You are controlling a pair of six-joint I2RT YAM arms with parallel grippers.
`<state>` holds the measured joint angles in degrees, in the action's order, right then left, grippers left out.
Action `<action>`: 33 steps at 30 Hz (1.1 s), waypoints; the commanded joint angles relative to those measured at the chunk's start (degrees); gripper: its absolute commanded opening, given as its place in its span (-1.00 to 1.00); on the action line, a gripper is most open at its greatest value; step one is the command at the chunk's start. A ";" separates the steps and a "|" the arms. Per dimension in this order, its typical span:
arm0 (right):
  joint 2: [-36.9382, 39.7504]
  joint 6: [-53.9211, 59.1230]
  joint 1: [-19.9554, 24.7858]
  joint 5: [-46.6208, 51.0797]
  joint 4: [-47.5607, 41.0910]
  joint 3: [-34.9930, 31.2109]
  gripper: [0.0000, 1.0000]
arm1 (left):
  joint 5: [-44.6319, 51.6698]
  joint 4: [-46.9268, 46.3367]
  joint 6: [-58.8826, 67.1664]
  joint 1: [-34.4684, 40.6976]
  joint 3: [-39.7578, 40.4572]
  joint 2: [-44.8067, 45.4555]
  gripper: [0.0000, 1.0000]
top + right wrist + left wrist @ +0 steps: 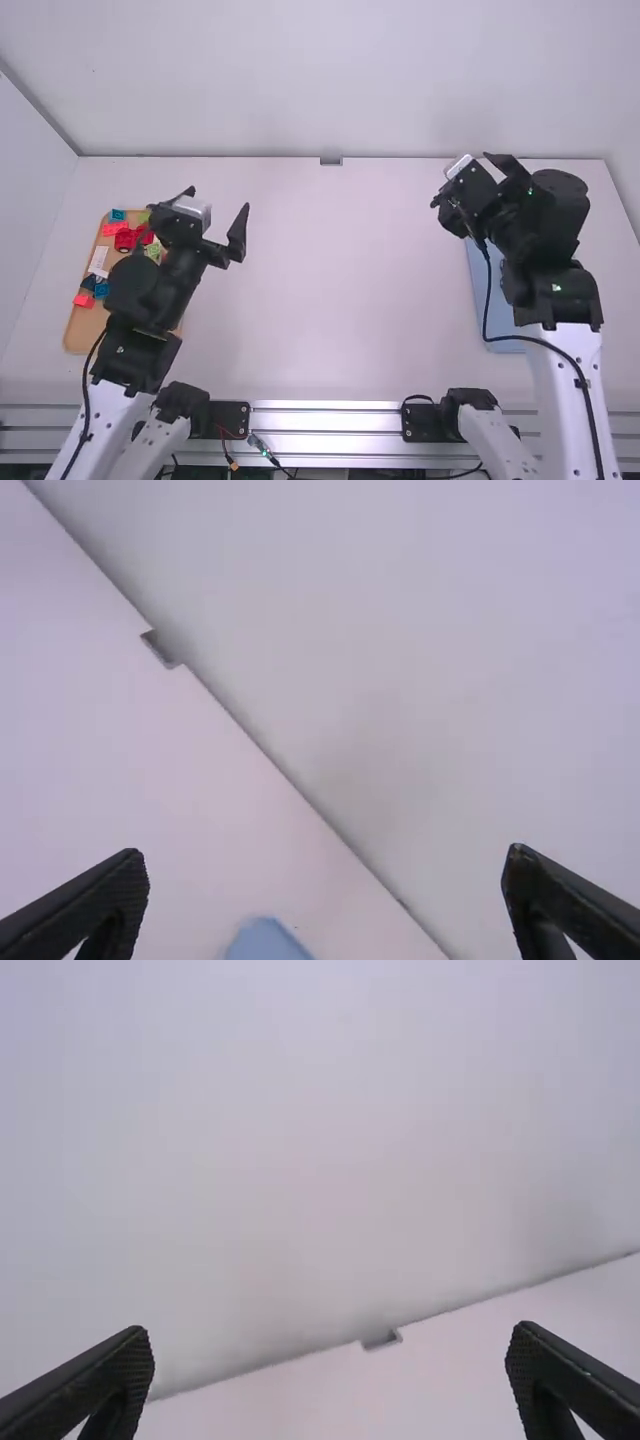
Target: Assemble lego blocks to make yellow taxi
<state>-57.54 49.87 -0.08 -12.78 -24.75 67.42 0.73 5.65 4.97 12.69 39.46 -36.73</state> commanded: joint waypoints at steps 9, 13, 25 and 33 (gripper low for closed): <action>9.28 -7.73 0.08 10.11 8.25 -9.59 0.55 | -0.73 -5.65 -4.97 -10.53 -10.90 10.07 0.51; 13.50 -11.95 0.08 12.78 12.47 -13.81 0.40 | -0.73 -5.65 -4.97 -12.69 -15.70 14.87 0.34; 29.42 -27.87 0.08 12.78 24.75 -29.72 -0.15 | -0.73 -5.65 -4.97 -12.69 -31.71 30.88 -0.22; 39.56 -38.01 0.08 12.78 24.75 -39.87 -0.51 | -0.73 -5.65 -4.97 -12.69 -39.46 36.73 -0.51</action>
<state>-20.78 17.96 0.01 -0.38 -0.16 30.11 -0.08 -0.23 0.36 0.21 1.43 -0.54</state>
